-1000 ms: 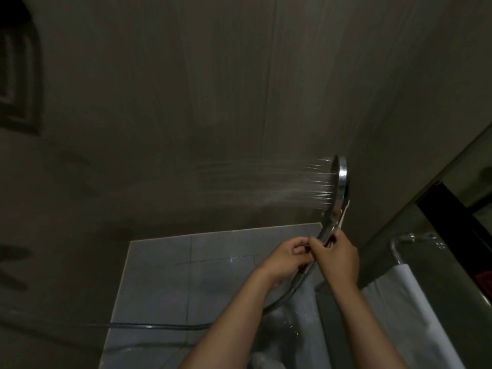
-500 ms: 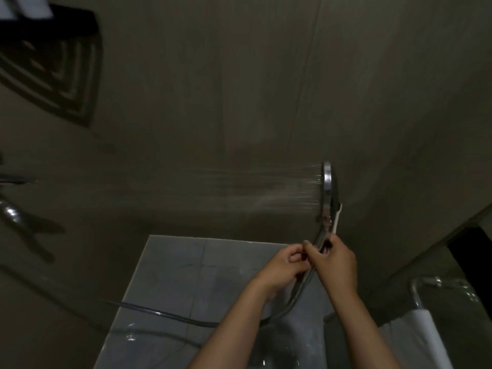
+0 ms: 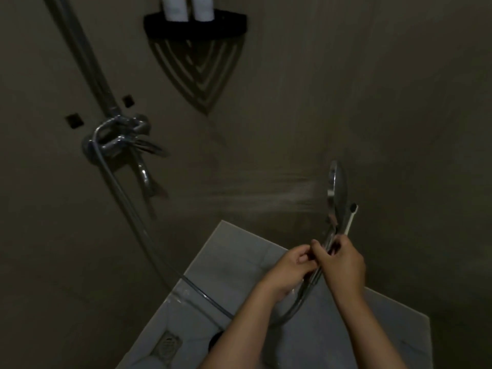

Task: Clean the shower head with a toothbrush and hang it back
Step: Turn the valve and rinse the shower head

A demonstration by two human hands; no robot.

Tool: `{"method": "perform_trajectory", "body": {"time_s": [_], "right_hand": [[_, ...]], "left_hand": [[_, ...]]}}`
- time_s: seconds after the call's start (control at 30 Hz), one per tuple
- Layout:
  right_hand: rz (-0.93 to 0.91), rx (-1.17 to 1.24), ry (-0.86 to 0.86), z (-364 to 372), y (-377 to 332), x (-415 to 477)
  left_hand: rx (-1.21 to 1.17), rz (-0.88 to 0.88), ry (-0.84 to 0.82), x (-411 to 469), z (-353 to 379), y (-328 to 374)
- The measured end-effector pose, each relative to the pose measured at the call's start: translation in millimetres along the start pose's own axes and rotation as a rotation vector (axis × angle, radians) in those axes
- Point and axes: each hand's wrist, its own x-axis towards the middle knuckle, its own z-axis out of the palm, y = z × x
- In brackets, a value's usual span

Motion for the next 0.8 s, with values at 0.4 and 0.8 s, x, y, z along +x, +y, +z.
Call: {"method": "perform_trajectory", "body": {"time_s": [0.4, 0.8], "right_hand": [[-0.138, 0.030, -0.158, 152, -127, 34], [-0.214, 0.004, -0.254, 243, -196, 32]], "left_hand": [[-0.059, 0.051, 0.214, 14, -184, 43], [-0.070, 0.050, 0.357, 6, -284, 58]]}}
